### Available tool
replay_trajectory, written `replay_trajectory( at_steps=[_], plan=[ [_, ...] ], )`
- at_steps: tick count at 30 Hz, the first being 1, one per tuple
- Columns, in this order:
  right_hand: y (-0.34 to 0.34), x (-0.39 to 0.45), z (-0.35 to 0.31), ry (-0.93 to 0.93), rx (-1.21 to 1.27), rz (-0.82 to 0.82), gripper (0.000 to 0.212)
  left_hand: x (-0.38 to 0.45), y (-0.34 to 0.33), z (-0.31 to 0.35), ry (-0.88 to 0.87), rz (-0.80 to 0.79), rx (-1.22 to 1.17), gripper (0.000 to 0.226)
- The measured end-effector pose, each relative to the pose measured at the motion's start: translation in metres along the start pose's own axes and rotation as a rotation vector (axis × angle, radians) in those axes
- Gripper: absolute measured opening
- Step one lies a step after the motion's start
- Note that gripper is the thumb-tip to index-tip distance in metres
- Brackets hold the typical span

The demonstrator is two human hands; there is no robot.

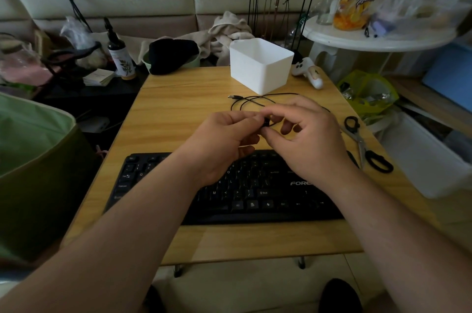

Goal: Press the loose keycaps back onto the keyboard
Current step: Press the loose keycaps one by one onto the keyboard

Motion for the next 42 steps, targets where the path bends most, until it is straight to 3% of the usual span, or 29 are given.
replay_trajectory(
  at_steps=[11,13,16,20,27,32,36,42],
  plan=[
    [0.052,-0.013,-0.007,-0.124,-0.049,-0.106,0.026,-0.02,-0.038,-0.005,-0.003,-0.178,-0.04,0.03],
    [0.064,-0.022,-0.008,-0.138,-0.057,-0.117,0.026,-0.025,-0.045,-0.007,-0.065,-0.224,0.1,0.04],
    [0.077,-0.038,-0.008,-0.163,-0.104,-0.151,0.025,-0.034,-0.052,-0.008,-0.236,-0.225,0.513,0.055],
    [0.088,-0.058,-0.008,-0.219,-0.158,-0.227,0.021,-0.041,-0.061,-0.006,-0.418,-0.154,0.976,0.054],
    [0.091,-0.081,-0.008,-0.271,-0.203,-0.386,0.022,-0.04,-0.056,-0.013,-0.458,0.012,1.134,0.037],
    [0.089,-0.086,-0.011,-0.218,-0.201,-0.349,0.024,-0.048,-0.056,-0.016,-0.39,-0.026,1.078,0.026],
    [0.09,-0.084,-0.017,-0.131,-0.151,-0.273,0.031,-0.053,-0.064,-0.017,-0.247,-0.187,0.733,0.023],
    [0.084,-0.079,-0.023,-0.081,-0.121,-0.234,0.043,-0.048,-0.068,-0.021,-0.151,-0.189,0.433,0.02]
  ],
)
Point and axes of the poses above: each hand's wrist, its own x-axis towards the middle knuckle, its own y-axis out of the back of the hand, z = x × y, the point moved 2 cm from there along x, towards the middle knuckle, and after that the axes turned 10 degrees about x, right-handed, at the moved point
